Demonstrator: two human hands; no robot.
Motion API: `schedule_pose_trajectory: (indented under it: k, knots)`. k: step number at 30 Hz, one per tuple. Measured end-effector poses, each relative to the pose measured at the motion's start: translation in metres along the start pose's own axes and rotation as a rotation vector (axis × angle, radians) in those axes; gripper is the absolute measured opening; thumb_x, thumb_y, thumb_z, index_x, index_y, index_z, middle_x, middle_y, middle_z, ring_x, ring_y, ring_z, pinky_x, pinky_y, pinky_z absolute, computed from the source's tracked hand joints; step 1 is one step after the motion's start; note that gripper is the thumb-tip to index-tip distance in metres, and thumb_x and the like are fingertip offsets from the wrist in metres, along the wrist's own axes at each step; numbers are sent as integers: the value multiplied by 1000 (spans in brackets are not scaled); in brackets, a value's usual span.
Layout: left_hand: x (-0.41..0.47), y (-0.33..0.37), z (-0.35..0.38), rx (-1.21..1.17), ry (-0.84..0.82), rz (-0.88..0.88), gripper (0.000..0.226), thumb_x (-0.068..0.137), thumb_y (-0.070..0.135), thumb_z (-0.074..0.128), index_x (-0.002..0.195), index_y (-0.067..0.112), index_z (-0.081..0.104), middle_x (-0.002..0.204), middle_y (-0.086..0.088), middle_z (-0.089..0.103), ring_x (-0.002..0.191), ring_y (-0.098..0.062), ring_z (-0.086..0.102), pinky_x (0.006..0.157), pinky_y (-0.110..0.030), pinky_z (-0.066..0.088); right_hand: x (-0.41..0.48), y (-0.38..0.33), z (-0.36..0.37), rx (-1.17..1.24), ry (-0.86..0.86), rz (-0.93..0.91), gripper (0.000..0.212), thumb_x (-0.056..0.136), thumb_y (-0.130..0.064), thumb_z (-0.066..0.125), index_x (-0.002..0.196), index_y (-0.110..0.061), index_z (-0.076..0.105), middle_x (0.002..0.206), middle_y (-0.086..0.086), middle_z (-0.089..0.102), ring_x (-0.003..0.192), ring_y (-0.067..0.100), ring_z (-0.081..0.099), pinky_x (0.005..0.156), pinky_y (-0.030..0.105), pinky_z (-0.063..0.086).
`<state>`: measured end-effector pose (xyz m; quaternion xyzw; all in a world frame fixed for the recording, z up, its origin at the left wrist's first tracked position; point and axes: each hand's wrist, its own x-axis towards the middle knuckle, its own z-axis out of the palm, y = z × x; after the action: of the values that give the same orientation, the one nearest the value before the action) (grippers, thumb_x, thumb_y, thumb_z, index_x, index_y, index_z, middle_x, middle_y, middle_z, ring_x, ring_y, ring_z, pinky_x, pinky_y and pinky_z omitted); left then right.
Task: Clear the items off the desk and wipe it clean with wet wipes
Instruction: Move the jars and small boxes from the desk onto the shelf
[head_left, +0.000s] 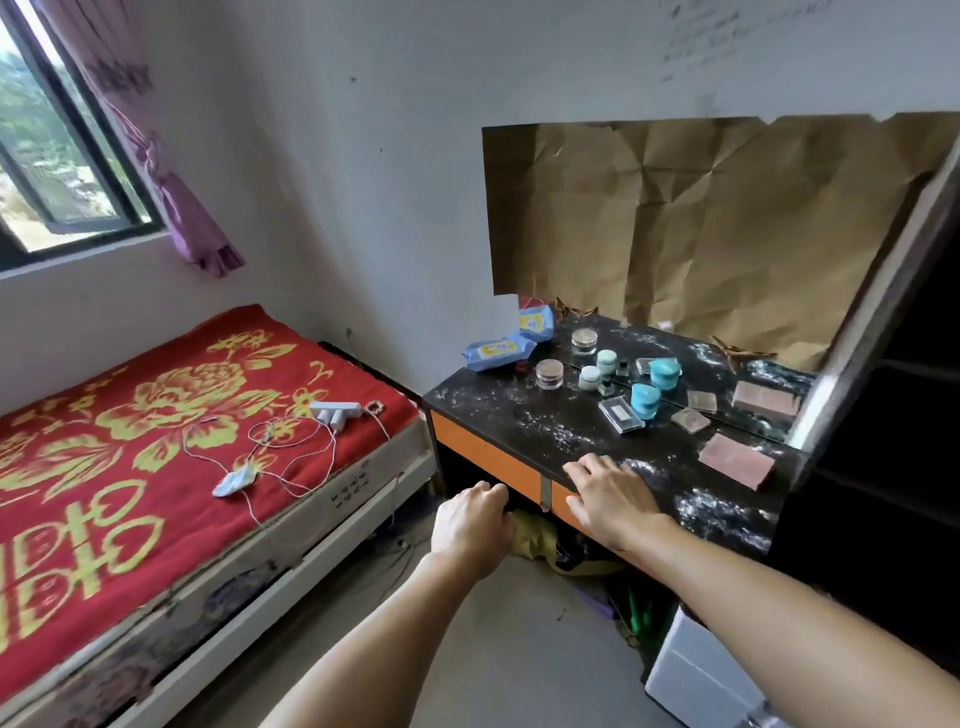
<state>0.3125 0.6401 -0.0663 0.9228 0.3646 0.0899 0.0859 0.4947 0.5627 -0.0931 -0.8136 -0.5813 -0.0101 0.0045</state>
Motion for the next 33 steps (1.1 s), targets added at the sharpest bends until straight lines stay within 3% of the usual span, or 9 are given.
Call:
schedule_pose_trajectory:
  k: [12, 18, 29, 33]
  knots:
    - [196, -42, 42, -29, -97, 9, 22, 89, 30, 45, 101, 16, 56, 100, 1, 59, 92, -24, 58, 70, -32, 46, 182, 69, 40, 44, -109, 53, 39, 93, -37, 43, 129, -21, 42, 127, 5, 49, 113, 25, 48, 92, 39, 40]
    - [298, -65, 79, -51, -209, 80, 15, 91, 28, 42, 84, 16, 46, 95, -2, 57, 88, -27, 58, 67, -32, 41, 258, 111, 69, 74, -182, 200, 39, 94, -36, 43, 129, -20, 42, 131, 6, 47, 118, 25, 46, 94, 39, 42]
    - [476, -86, 124, -23, -437, 273, 18, 90, 27, 46, 101, 16, 55, 108, -3, 56, 99, -28, 59, 77, -38, 47, 358, 170, 112, 199, -266, 528, 36, 91, -37, 47, 125, -25, 42, 127, 2, 48, 115, 26, 48, 93, 42, 44]
    - [521, -80, 153, 13, -526, 295, 34, 90, 27, 48, 123, 16, 47, 124, -5, 46, 113, -26, 49, 84, -38, 46, 386, 191, 123, 155, -243, 534, 39, 90, -33, 51, 126, -21, 43, 126, 2, 49, 115, 24, 46, 93, 39, 41]
